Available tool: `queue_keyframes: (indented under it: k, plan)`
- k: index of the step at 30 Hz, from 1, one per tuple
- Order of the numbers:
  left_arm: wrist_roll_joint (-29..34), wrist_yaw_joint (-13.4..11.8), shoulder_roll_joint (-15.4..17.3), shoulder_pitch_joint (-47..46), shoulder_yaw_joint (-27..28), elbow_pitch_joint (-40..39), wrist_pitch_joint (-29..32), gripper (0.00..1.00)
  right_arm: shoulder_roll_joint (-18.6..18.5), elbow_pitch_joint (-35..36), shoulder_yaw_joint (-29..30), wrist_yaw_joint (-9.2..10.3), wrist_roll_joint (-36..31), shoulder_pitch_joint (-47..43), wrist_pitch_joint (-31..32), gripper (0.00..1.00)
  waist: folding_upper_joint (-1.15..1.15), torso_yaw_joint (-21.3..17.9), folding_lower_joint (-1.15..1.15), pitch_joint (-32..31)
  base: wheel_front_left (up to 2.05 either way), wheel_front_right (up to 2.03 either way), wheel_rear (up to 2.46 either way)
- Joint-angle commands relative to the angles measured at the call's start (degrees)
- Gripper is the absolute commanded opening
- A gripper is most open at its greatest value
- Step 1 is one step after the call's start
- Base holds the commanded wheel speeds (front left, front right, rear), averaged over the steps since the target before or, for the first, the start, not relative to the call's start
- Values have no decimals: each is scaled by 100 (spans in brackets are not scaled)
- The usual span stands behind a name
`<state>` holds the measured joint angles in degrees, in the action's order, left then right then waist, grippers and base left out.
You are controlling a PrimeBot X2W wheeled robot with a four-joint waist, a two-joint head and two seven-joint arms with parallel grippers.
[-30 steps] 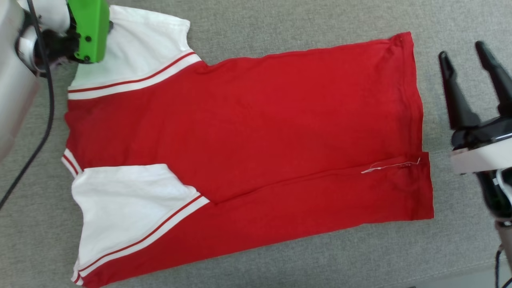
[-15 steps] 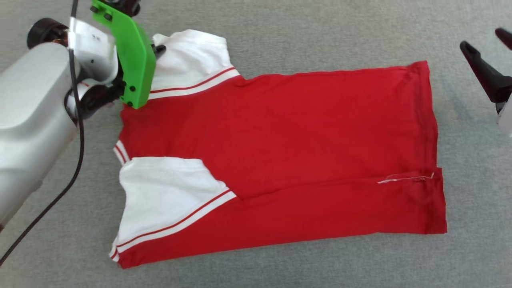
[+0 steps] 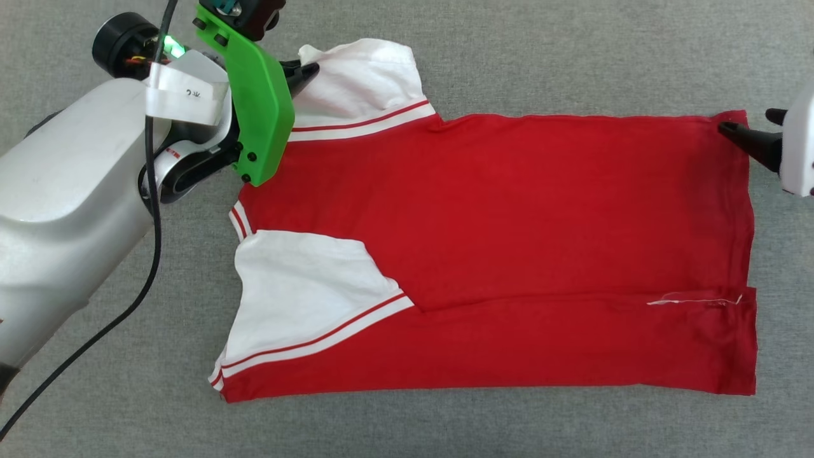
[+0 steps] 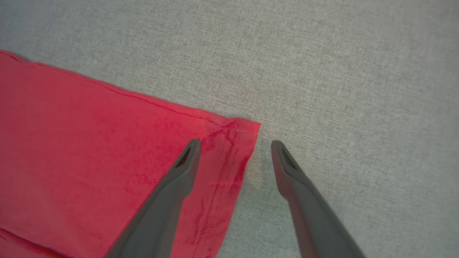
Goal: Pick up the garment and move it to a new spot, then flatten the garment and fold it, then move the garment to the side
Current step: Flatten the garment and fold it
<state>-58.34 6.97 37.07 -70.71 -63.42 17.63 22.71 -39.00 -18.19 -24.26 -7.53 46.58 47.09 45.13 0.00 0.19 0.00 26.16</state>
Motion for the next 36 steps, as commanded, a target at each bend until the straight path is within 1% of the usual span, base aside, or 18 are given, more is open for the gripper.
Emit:
queue_keyframes:
  k: [1, 4, 6, 10, 11, 12, 13, 17, 20, 27, 30, 36]
  plan:
    - [94, -40, 6, -65, 24, -43, -52, 0, 114, -160, -82, 4, -85, 126, -41, 100, 0, 79, 0, 129, 0, 0, 0]
    - [140, -61, 13, -109, 30, -132, -80, 0, 348, -579, -230, 4, -89, 169, -167, 100, 0, 110, 0, 205, 0, 0, 0]
    - [147, -66, 9, -115, 26, -160, -88, 0, 421, -799, -439, 4, -119, 123, -208, 100, 0, 116, 0, 225, 0, 0, 0]
    - [127, -62, 26, -84, 22, -143, -115, 0, 531, -1183, -789, 4, 28, -37, -205, 100, 0, 89, 0, 200, 0, 0, 0]
    - [122, -61, 31, -74, 19, -130, -120, 0, 539, -1213, -822, 4, 52, -24, -303, 40, 0, 79, 0, 186, 0, 0, 0]
    - [118, -59, 37, -58, 13, -109, -128, 0, 555, -1243, -837, 4, 83, 6, -485, 12, 0, 64, 0, 160, 0, 0, 0]
    - [111, -58, 43, -42, 8, -90, -135, 0, 569, -1263, -860, 4, 111, 29, -604, 0, 0, 46, 0, 133, 0, 0, 0]
    - [61, -46, 58, 63, 5, 16, -240, 0, 500, -1260, -960, 4, 164, 159, -1304, 0, 0, -2, 0, -87, 0, 0, 0]
    - [3, -42, 100, 205, 8, 74, -345, 0, 441, -1203, -1035, 4, 260, 129, -1703, 0, 0, -31, 0, -309, 0, 0, 0]
    - [-152, -113, 193, 833, -62, 53, -654, 0, 164, -814, -1336, 4, 371, -372, -2680, 0, 0, 1, 0, -931, 0, 0, 0]
    - [-238, -197, 271, 1180, -104, -73, -777, 0, 0, -602, -1436, 4, 448, -725, -3002, 0, 0, 39, 0, -1174, 0, 0, 0]
    - [-371, -478, 636, 1899, -179, -478, -1001, 0, -278, -276, -1453, 4, 519, -1401, -3443, 0, 0, 61, 0, -1483, 0, 0, 0]
